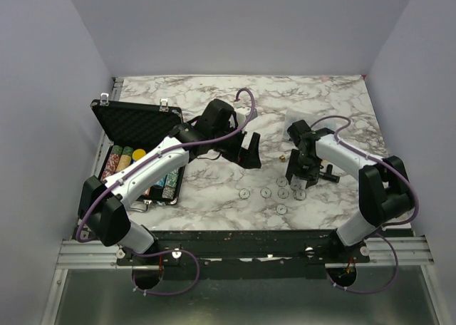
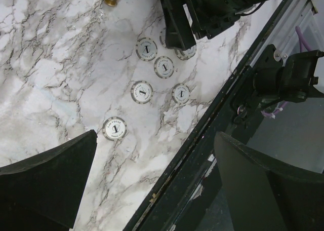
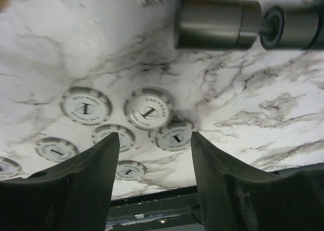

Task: Pack up texas hold em set

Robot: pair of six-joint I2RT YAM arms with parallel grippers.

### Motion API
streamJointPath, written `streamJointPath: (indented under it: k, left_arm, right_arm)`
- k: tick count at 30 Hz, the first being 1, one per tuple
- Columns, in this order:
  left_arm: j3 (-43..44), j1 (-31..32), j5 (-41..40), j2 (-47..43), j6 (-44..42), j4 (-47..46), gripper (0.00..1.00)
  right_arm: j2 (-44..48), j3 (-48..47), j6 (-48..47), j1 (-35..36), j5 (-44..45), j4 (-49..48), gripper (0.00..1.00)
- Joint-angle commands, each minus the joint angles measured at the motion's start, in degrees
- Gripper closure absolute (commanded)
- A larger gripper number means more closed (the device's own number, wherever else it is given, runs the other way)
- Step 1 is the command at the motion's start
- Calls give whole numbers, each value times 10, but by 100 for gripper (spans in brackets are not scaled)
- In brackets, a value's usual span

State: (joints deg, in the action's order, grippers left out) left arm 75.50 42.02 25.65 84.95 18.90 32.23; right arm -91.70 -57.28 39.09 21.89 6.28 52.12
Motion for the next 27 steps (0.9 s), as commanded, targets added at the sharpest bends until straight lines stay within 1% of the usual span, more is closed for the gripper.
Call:
streamJointPath:
  k: [1, 11, 15, 22, 27]
  left_arm:
    - [-6, 2, 3, -12, -5, -9, 2]
    - [-6, 2, -3, -16, -9, -7, 2]
    - [-6, 1, -3, -15, -9, -7, 1]
    - [-6, 2, -4, -12, -10, -8, 1]
    - [-7, 1, -5, -10, -10, -7, 2]
  right_arm:
    - [-28, -42, -42, -1, 1, -5, 39]
    - [-73, -51, -93, 0, -7, -26, 37]
    - [-84, -47, -100, 0, -3, -30, 38]
    - [-102, -45, -112, 0, -31, -45, 39]
    - [-106, -43, -114, 0, -32, -43, 40]
